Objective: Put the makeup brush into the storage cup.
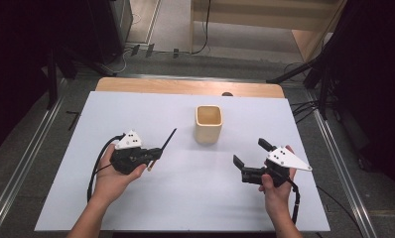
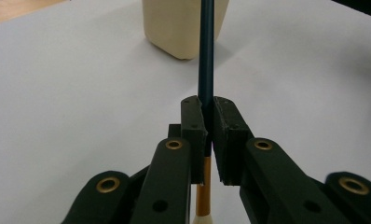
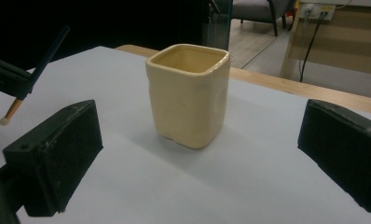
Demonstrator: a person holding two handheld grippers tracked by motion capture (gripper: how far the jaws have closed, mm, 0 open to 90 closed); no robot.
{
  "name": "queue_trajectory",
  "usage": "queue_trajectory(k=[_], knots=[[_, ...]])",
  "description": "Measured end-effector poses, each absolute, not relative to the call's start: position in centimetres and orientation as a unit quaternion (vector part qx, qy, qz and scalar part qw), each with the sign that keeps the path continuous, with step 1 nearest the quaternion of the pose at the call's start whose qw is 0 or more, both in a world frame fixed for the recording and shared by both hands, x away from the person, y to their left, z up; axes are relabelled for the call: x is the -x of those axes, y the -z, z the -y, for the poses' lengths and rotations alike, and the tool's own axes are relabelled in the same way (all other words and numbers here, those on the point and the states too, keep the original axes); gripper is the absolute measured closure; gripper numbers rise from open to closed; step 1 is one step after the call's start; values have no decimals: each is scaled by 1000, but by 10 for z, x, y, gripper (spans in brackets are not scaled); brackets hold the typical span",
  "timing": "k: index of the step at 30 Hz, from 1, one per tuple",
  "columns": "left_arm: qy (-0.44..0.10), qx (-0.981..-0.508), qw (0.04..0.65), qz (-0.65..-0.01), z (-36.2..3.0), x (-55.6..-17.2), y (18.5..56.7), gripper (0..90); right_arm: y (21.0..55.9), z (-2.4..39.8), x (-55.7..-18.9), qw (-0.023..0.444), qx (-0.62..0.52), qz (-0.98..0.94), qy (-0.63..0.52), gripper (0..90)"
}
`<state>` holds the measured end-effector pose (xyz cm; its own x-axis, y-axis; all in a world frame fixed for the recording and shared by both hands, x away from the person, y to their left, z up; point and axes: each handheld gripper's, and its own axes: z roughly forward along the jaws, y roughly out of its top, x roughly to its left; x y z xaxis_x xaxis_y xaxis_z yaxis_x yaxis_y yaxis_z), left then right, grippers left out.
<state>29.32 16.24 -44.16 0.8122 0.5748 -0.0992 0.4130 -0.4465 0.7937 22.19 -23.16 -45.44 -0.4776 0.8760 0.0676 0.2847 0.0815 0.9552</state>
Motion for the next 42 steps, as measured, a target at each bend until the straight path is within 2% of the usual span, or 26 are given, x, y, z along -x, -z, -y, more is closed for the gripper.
queue_trajectory(k=[17,25,29,42], knots=[[-94,-826,476,-287,-149,-290,445,841,452,194,-236,242,-416,-680,-554,8],[-92,-815,493,-292,-144,-286,450,842,450,176,-239,226,-423,-671,-566,136],[-93,-808,503,-292,-141,-284,452,842,450,164,-242,207,-420,-674,-571,147],[-86,-799,522,-285,-126,-277,458,841,455,135,-245,184,-428,-679,-568,259]])
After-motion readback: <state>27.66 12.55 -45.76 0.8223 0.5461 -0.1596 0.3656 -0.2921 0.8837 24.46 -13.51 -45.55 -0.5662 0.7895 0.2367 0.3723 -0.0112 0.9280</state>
